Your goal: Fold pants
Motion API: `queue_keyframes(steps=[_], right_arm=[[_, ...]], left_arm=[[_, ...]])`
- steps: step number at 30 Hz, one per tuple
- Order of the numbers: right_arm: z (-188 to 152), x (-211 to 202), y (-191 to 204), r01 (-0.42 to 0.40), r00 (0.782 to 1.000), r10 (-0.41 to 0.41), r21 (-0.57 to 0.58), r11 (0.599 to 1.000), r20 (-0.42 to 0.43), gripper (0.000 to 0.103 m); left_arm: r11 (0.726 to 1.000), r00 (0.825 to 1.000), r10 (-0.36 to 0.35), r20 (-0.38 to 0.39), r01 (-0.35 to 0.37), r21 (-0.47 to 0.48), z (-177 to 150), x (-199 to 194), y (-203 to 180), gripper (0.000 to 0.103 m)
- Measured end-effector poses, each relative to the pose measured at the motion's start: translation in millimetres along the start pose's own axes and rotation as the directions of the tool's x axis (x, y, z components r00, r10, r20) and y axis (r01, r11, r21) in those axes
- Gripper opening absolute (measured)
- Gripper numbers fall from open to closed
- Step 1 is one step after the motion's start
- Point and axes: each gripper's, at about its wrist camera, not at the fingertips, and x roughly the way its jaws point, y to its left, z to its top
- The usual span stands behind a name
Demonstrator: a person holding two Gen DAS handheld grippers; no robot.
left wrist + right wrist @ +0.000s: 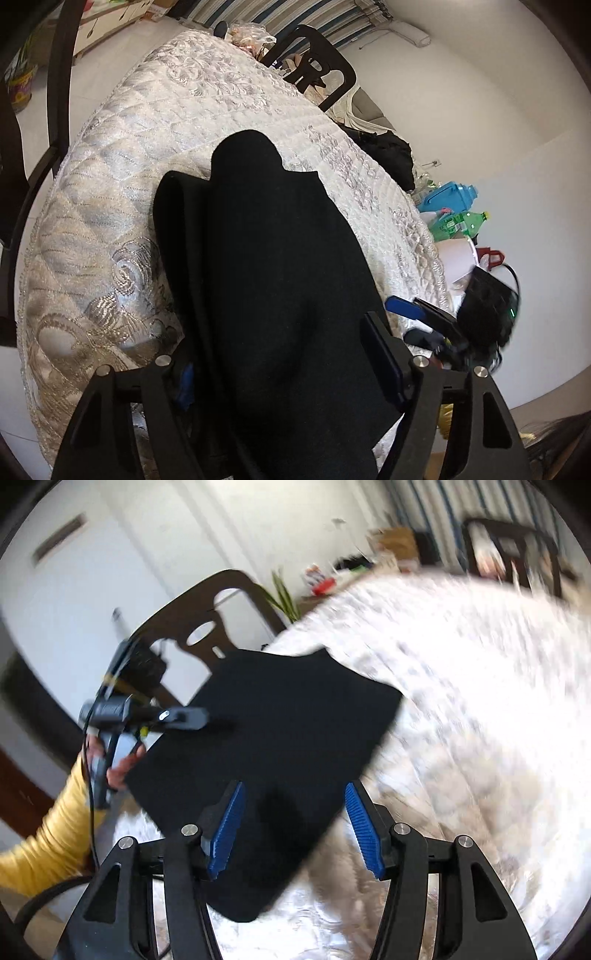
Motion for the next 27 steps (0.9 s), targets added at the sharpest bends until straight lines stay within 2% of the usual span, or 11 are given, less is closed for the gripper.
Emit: queue_keyframes(steps=[5,8,14,20,22,25,26,27], right_arm=[[5,25,-32,-0.1,0.991,0.112,0.158,0.982,-0.067,0.057],[7,31,-34,-0.16,0.982,0.176,0.195,0.968,-0.065,0.057],[11,39,-32,-0.214,0.968,0.237,0.221,0.951,-0.082,0.062],[21,47,-32,-0.219,0.967,0.242,0.226,0.949,-0.078,0.061],[19,46,-33,-0.213,0.969,0.235,0.231,0.949,-0.07,0.061],[18,45,-30,-0.155,0.982,0.175,0.222,0.963,-0.073,0.047],[17,45,-28,-0.12,0.988,0.138,0.207,0.971,-0.073,0.04],[16,44,-27,-0.113,0.989,0.129,0.199,0.974,-0.07,0.039]], left_arm=[[1.0,1.0,0.018,0.002,-0.018,0.01,0,1,-3,0.075],[1.0,1.0,0.02,0.003,-0.02,0.009,1,1,-3,0.075],[0.999,0.999,0.031,0.009,-0.032,0.022,2,4,-5,0.075],[0.999,0.999,0.032,0.014,-0.032,0.01,5,6,-3,0.075],[0.998,0.998,0.064,0.013,-0.064,0.013,6,7,-5,0.069],[0.988,0.988,0.155,0.015,-0.155,0.027,5,9,-10,0.054],[0.982,0.983,0.184,0.017,-0.184,0.037,4,9,-12,0.052],[0.978,0.979,0.202,0.019,-0.202,0.043,4,9,-13,0.05]])
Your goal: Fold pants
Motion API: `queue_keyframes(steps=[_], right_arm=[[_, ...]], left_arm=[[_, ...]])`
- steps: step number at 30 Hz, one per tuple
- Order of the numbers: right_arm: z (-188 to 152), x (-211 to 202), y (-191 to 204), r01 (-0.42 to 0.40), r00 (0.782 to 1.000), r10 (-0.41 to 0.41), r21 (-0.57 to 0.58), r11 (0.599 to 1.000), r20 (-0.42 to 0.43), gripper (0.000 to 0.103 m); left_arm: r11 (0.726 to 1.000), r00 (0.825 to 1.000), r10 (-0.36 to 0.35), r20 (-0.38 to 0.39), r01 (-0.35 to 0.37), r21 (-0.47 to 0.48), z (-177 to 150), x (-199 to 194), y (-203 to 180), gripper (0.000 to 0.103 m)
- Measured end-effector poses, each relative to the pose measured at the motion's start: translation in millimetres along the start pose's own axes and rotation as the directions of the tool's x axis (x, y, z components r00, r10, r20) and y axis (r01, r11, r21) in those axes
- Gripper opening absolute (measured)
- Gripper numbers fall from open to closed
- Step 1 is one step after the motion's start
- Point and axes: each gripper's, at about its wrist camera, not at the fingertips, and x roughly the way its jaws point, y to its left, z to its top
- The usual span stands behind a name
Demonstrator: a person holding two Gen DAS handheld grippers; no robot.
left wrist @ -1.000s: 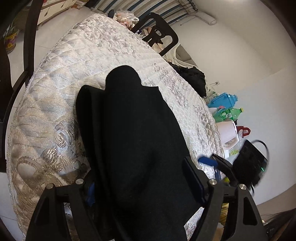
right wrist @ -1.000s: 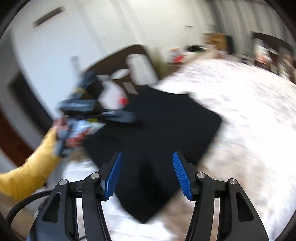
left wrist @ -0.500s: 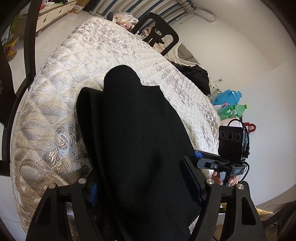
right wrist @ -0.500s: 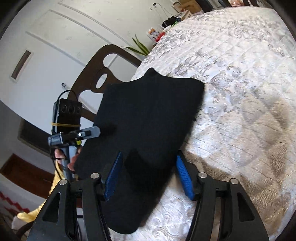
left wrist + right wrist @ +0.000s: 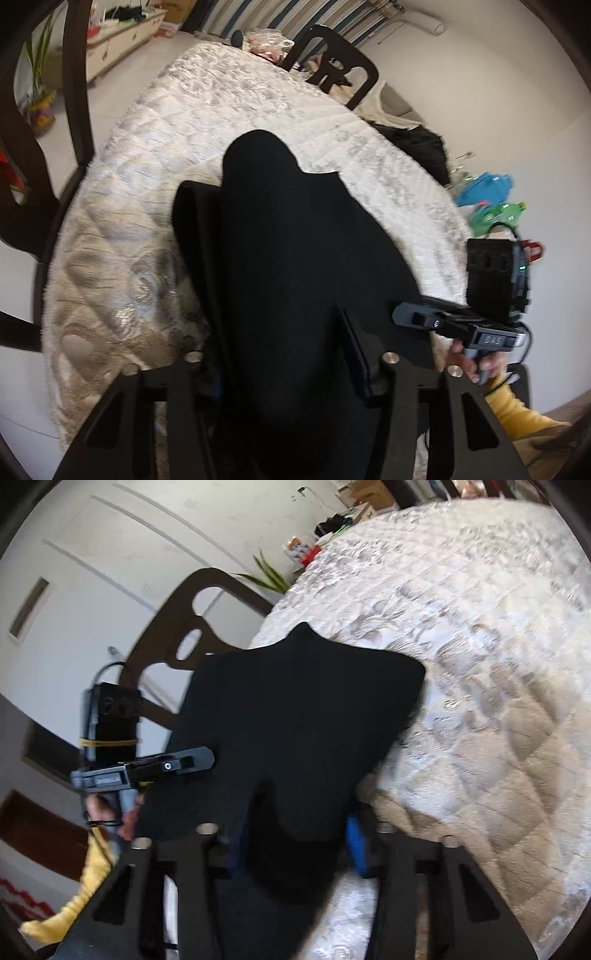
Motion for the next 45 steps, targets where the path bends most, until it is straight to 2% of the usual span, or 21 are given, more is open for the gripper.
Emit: queue_keyframes(steps=[3,5,7,9,13,25,33,45], right_arm=[[-1,-2,4,0.029,0.999,-0.029,-0.023,0.999,0.014,0.031],[-3,-4,15,0.074,0.997,-0.071,-0.08,0.994,0.04,0.028],[-4,-8,25,0.115,0.992,-0.107,-0.134,0.984,0.066,0.026],[-4,-12,38,0.152,0.986,-0.136,-0.186,0.971,0.097,0.022],[-4,-22,55,0.176,0.98,-0.145,-0.246,0.953,0.138,0.02],[1,-68,50,0.222,0.961,-0.167,-0.254,0.941,0.221,0.019],[12,-105,29,0.284,0.934,-0.224,-0.196,0.939,0.28,0.019],[20,-142,-6,0.365,0.894,-0.311,-0.121,0.923,0.321,0.019]], left_arm=[[0.998,0.998,0.06,0.0,-0.06,0.014,1,0,-6,0.045],[0.994,0.994,0.106,0.005,-0.106,0.022,1,1,-12,0.041],[0.989,0.99,0.144,0.012,-0.144,0.039,1,-1,-20,0.033],[0.983,0.984,0.178,0.018,-0.179,0.045,1,-2,-27,0.03],[0.972,0.973,0.228,0.033,-0.229,0.059,3,-3,-42,0.027],[0.98,0.984,0.167,0.06,-0.173,0.096,21,4,-93,0.027],[0.986,0.994,0.096,0.045,-0.101,0.133,38,30,-135,0.027],[0.977,0.999,0.044,0.011,-0.045,0.207,60,73,-196,0.027]])
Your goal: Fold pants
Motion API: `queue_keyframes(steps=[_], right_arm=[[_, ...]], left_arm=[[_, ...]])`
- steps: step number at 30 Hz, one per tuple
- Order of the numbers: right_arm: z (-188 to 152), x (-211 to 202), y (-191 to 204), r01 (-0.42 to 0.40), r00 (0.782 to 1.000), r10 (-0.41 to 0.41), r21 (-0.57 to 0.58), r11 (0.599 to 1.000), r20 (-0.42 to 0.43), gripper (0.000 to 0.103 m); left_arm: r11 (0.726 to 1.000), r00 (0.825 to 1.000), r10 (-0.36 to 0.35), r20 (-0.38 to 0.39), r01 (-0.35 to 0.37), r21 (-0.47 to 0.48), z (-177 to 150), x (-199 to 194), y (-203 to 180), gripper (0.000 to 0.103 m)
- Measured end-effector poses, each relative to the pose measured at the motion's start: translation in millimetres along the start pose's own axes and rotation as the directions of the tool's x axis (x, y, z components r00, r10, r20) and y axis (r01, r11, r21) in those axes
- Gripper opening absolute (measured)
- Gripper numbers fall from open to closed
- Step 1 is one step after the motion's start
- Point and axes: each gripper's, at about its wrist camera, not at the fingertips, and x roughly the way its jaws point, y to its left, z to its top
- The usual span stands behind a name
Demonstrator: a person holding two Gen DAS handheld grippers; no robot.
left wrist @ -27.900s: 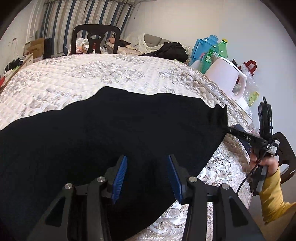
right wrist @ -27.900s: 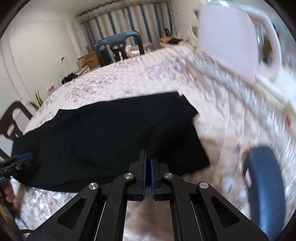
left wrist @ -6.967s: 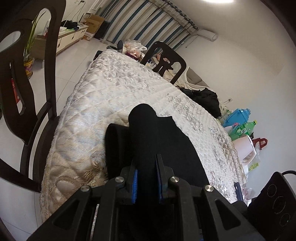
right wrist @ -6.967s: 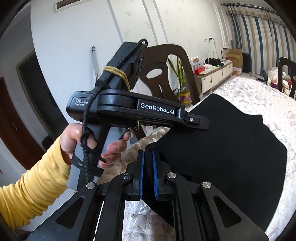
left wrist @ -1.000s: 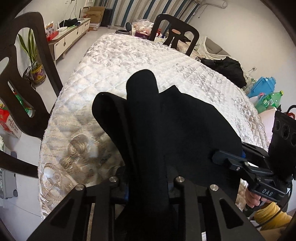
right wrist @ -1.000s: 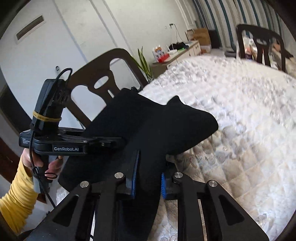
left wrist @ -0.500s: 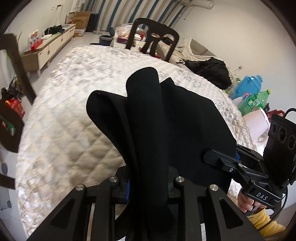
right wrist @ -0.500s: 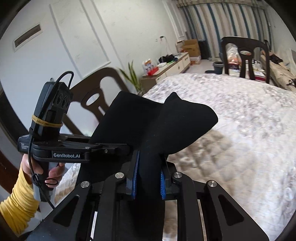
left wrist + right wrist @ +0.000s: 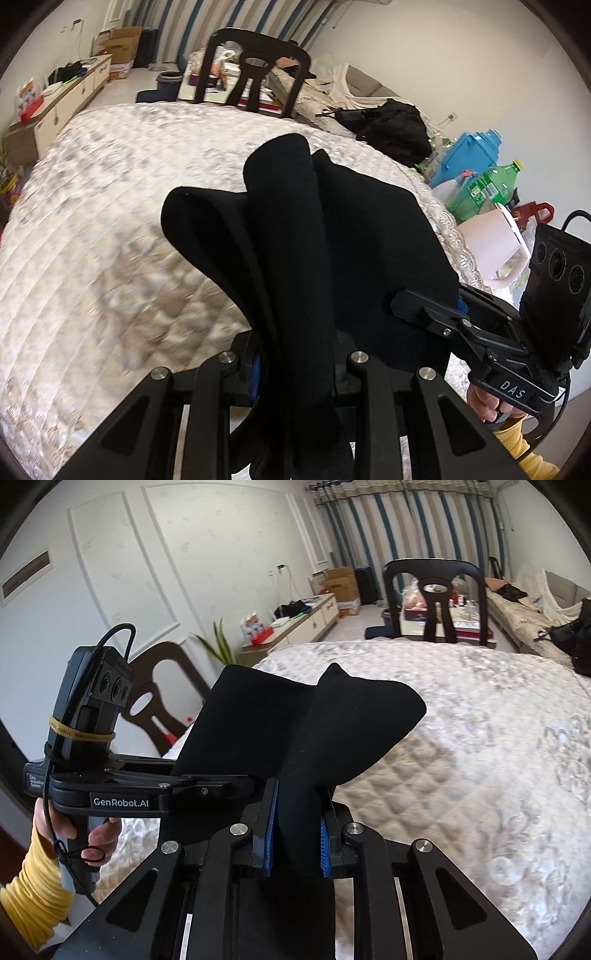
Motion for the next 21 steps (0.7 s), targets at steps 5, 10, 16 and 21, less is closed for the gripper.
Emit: queue_keyframes(steps=[5,10,16,21], right_arm=[[5,-9,-25,0.036,0.999,-0.036,0.042,0.998,0.007,0.019],[6,-11,-46,0.071,0.997,-0.071,0.074,0.995,0.005,0.017],[2,-4,-72,0.105,0.994,-0.103,0.109,0.988,-0.02,0.017],[3,5,-81,0.134,0.991,-0.131,0.102,0.986,-0.034,0.017]], left_arm=[[0.999,0.999,-0.045,-0.02,0.045,-0.003,10,21,-16,0.027],[0.998,0.997,-0.059,-0.051,0.058,-0.013,19,46,-24,0.027],[0.998,0.997,-0.05,-0.061,0.048,-0.028,25,63,-20,0.027],[1.0,0.997,-0.014,-0.076,0.012,-0.029,27,71,-14,0.028]])
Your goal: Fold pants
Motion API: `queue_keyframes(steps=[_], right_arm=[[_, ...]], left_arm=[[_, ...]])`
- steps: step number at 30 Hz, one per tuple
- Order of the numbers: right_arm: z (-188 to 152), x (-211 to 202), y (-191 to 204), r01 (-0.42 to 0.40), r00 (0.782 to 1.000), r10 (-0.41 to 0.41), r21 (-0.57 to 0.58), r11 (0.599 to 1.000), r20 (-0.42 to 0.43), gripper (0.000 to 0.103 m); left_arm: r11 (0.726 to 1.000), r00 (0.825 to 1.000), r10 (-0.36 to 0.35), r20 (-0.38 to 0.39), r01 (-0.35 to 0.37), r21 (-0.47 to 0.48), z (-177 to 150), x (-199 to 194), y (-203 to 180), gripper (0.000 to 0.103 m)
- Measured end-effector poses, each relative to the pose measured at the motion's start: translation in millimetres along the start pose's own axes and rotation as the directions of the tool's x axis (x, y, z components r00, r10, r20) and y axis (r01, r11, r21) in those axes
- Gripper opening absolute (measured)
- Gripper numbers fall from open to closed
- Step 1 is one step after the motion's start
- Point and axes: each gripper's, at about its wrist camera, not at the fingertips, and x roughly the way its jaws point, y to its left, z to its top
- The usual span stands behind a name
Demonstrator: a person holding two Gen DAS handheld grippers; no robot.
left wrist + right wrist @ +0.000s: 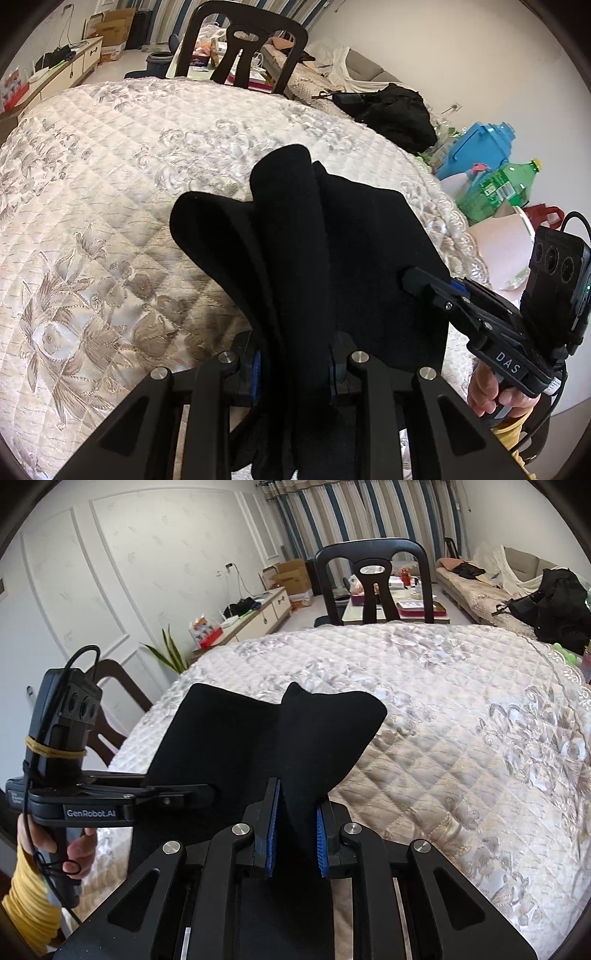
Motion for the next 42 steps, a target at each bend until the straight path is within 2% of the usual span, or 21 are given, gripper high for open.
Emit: queue_keyframes(steps=[5,7,11,16,24,29,34,38,42], right_arm=[[-4,5,-7,0.035,0.999,-0.035,0.0,0.999,-0.012,0.017],[-5,8,-12,0.045,0.999,-0.045,0.006,0.999,-0.02,0.017],[-8,14,-21,0.062,0.997,-0.061,0.016,0.998,-0.039,0.017],[-8,18,-22,0.076,0.996,-0.076,0.016,0.997,-0.046,0.02],[-15,22,-19,0.144,0.989,-0.145,-0.029,0.989,-0.032,0.03],[-16,18,-19,0.175,0.984,-0.175,-0.022,0.984,-0.016,0.035],[-18,4,-14,0.205,0.978,-0.205,-0.019,0.978,0.024,0.047],[-22,-17,-4,0.201,0.976,-0.197,-0.033,0.979,0.09,0.052],[-31,-36,9,0.171,0.979,-0.166,-0.032,0.985,0.114,0.054]], left_arm=[[0.997,0.997,0.07,-0.015,-0.069,0.022,2,9,5,0.032],[0.997,0.997,0.073,-0.02,-0.073,0.021,1,12,8,0.035],[0.996,0.996,0.089,-0.02,-0.088,0.019,-1,16,13,0.044],[0.989,0.99,0.142,0.001,-0.142,0.045,-3,17,14,0.059],[0.973,0.976,0.214,0.044,-0.217,0.075,-7,18,15,0.077],[0.955,0.959,0.27,0.089,-0.279,0.1,-11,16,8,0.079],[0.91,0.918,0.364,0.158,-0.386,0.148,-23,6,-9,0.079],[0.916,0.914,0.356,0.194,-0.382,0.121,-34,-10,-15,0.079],[0.908,0.897,0.373,0.237,-0.406,0.108,-53,-26,-24,0.079]])
